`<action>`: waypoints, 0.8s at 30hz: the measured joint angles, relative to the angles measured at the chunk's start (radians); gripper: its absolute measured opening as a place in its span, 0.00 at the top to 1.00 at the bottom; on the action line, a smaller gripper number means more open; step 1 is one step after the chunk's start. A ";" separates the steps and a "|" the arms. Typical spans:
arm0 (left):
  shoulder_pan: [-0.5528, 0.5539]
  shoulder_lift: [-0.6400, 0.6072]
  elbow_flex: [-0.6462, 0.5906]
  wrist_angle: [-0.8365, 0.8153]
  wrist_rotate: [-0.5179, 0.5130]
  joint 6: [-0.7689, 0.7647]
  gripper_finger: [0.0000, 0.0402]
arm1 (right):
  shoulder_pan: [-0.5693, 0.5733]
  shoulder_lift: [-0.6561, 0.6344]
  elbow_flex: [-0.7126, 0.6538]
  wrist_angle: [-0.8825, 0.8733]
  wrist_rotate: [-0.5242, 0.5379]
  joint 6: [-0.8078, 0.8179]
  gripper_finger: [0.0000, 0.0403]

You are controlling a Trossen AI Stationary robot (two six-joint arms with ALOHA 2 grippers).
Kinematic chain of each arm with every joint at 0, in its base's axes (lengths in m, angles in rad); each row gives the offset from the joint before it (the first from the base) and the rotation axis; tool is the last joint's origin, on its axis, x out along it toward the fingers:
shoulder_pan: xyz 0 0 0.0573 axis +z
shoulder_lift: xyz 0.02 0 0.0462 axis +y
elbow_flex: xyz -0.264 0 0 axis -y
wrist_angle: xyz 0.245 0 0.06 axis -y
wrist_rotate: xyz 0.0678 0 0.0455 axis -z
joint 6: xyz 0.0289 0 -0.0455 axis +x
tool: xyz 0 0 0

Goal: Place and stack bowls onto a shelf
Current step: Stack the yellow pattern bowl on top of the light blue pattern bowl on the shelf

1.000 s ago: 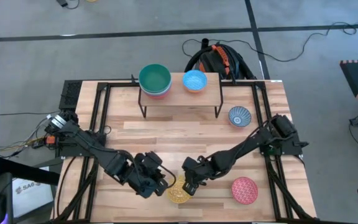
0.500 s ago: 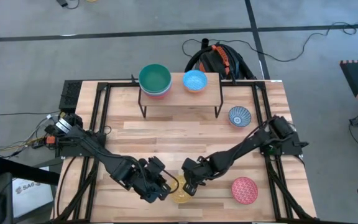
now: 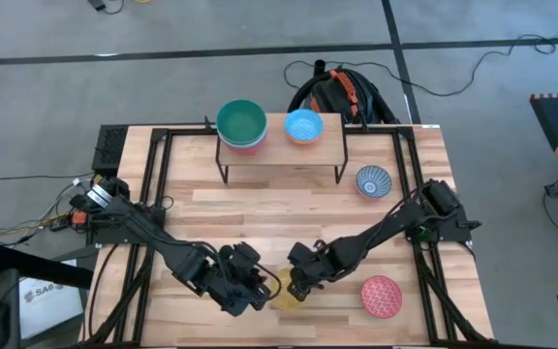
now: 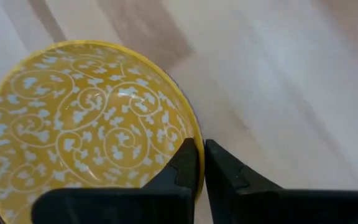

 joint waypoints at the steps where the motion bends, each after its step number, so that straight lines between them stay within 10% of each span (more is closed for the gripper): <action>1: 0.006 0.006 0.001 0.014 0.001 0.017 0.70 | 0.002 -0.005 0.016 -0.035 0.015 -0.004 0.90; 24: 0.103 0.059 0.002 0.120 0.100 0.194 0.70 | 0.105 -0.019 0.447 -0.578 0.259 -0.090 0.90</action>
